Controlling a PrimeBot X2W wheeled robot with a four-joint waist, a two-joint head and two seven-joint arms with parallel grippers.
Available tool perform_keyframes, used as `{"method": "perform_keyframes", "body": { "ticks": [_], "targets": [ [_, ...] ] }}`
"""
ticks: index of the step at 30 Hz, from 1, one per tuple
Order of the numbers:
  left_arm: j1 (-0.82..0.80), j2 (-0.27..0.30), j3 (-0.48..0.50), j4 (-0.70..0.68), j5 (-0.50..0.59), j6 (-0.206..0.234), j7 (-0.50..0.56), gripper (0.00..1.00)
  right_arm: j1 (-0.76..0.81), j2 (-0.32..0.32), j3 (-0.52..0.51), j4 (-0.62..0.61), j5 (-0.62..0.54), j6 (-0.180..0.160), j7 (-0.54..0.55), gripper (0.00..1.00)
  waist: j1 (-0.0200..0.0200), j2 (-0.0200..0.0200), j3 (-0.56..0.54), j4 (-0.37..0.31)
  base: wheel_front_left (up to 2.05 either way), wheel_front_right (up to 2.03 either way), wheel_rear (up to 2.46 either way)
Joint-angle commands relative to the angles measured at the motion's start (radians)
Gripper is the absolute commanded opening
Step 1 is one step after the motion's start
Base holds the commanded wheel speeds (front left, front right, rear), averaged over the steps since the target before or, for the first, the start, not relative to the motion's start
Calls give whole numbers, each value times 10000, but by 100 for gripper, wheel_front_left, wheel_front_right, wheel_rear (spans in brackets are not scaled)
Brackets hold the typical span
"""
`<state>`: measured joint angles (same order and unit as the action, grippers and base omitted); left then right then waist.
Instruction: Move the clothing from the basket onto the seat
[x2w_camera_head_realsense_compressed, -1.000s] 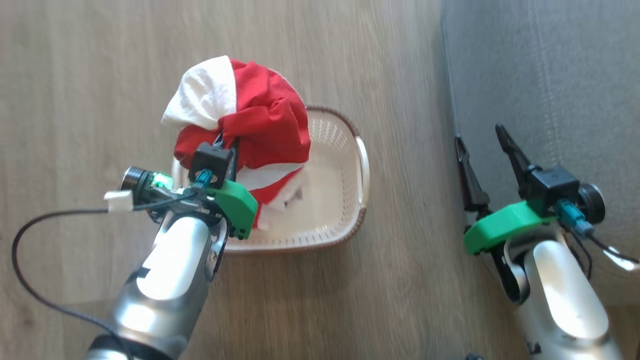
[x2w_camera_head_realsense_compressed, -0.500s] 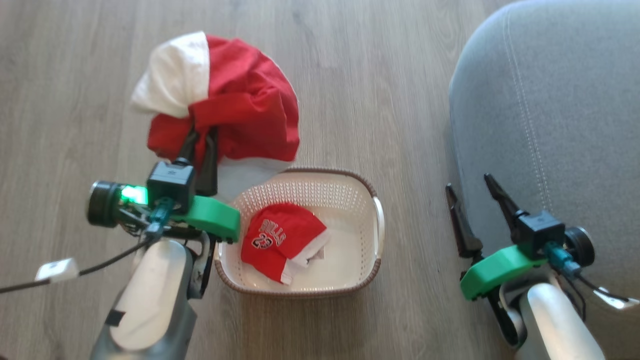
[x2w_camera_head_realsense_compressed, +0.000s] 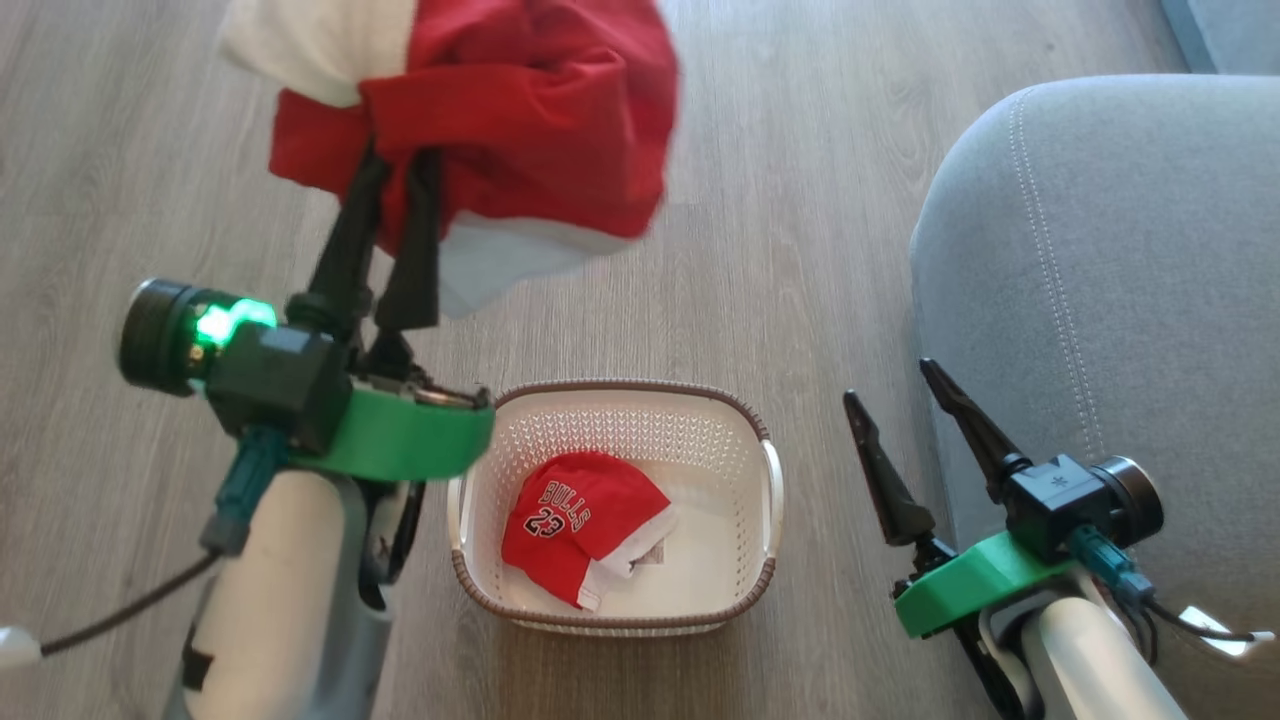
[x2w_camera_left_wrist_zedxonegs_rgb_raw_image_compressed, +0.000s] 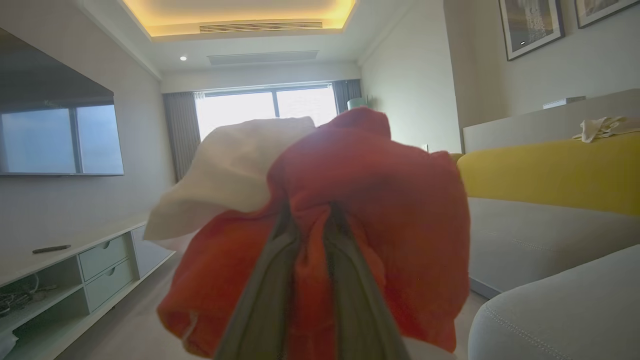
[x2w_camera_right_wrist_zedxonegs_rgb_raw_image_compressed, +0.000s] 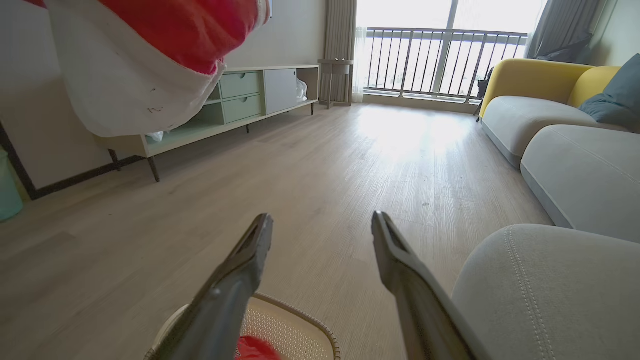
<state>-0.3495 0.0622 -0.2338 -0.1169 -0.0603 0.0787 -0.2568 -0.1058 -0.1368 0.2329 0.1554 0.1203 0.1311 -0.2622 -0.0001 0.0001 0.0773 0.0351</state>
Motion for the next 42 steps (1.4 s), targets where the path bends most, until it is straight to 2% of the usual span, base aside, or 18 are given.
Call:
{"method": "perform_keyframes", "body": {
  "ticks": [1,7,10,26,42],
  "targets": [
    [-152,39,232,-429,51,-72,-49,0,-44,-107,220,-416,11,-4,4,100,1,-1,-35,15,0,0,0],
    [379,-59,-643,-652,57,-700,-49,0,182,-190,347,-875,34,-4,4,100,1,-1,-257,36,0,0,0],
    [785,-82,-1001,-480,77,-855,-49,0,207,-235,404,-982,58,-4,4,100,1,-1,-280,-9,0,0,0],
    [958,-118,-1200,-272,-91,-764,-49,0,213,-383,442,-1090,67,-4,4,100,1,-1,-231,-161,0,0,0],
    [923,-119,-716,-123,-50,-920,-49,0,262,-1436,2081,-2907,253,-4,4,100,1,-1,-324,-330,0,0,0]
  ]
}}
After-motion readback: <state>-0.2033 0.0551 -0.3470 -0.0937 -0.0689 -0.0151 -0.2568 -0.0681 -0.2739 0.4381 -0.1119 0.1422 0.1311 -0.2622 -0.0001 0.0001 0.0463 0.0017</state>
